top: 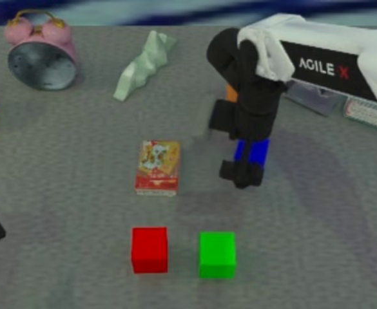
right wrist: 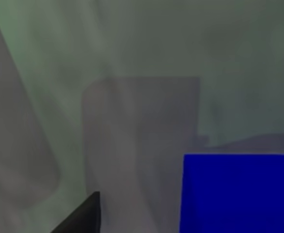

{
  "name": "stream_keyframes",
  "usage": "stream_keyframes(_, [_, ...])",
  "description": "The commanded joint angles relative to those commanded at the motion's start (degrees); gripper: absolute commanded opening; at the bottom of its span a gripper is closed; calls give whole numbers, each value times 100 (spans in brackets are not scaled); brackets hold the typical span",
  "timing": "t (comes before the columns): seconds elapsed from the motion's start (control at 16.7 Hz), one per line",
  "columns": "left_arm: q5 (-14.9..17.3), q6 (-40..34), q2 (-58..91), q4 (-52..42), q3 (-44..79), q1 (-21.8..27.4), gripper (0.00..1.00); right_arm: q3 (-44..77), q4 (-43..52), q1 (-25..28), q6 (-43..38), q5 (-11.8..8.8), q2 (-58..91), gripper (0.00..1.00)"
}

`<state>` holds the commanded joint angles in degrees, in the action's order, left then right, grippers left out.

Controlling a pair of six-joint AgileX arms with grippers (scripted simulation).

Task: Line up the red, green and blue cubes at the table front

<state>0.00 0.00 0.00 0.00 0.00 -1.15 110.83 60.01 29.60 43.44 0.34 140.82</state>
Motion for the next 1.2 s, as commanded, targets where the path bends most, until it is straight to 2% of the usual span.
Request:
stream_keyframes(0.12, [0,0,0,0,0,0,100,0,0,0,0,0,0,100])
stream_keyframes(0.9, [0,0,0,0,0,0,100,0,0,0,0,0,0,2])
stream_keyframes(1.2, [0,0,0,0,0,0,100,0,0,0,0,0,0,0])
